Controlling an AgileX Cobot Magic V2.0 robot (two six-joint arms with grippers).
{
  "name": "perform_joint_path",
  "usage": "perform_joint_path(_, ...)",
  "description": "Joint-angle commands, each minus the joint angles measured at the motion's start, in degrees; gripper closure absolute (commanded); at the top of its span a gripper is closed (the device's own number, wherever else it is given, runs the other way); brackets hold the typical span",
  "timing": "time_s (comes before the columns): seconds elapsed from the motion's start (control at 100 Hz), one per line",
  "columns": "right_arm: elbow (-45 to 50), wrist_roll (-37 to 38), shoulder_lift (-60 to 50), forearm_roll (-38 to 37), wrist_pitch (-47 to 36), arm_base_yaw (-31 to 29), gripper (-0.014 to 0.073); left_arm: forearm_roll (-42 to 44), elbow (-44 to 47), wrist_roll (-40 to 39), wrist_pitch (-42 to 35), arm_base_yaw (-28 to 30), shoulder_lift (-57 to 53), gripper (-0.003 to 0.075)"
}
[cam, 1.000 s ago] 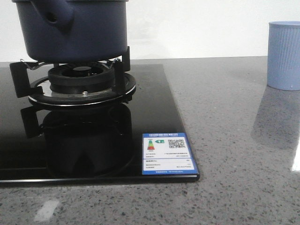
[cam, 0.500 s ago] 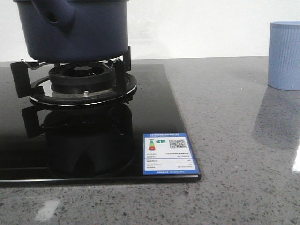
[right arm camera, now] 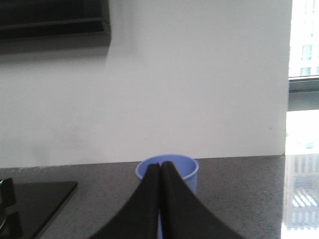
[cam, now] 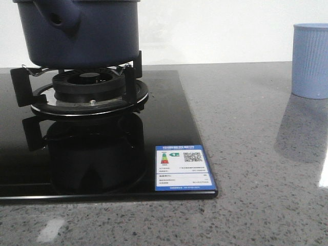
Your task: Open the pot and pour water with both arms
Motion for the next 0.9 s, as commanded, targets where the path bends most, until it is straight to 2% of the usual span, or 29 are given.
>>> perform_joint_path(0.0,-1.44,-14.01,2.59,14.78,-0.29,1.09,0.0650,-0.42,0.73,-0.56,-4.27,-0.44,-1.59,0.0740)
perform_joint_path(0.17,-1.44,-35.59,3.81,32.55,6.81,8.06,0.0650,-0.42,0.73,-0.56,-4.27,-0.44,-1.59,0.0740)
perform_joint_path(0.27,-1.44,-49.26,3.81,39.41,11.91,13.05,0.0650,-0.42,0.73,-0.56,-4.27,-0.44,-1.59,0.0740)
perform_joint_path(0.39,-0.57,-58.90,2.86,48.14,15.99,16.67,0.0650,-0.42,0.73,-0.56,-4.27,-0.44,-1.59,0.0740)
perform_joint_path(0.7,14.81,-59.81,-8.47,52.94,10.36,12.87,0.0650,-0.42,0.73,-0.56,-4.27,-0.44,-1.59,0.0740)
perform_joint_path(0.75,14.36,-59.81,-11.27,53.40,16.79,11.93,0.0650,-0.42,0.73,-0.56,-4.27,-0.44,-1.59,0.0740)
perform_joint_path(0.89,14.55,-59.81,-19.07,53.40,22.94,9.63,0.0650,-0.42,0.73,-0.56,-4.27,-0.44,-1.48,0.0740)
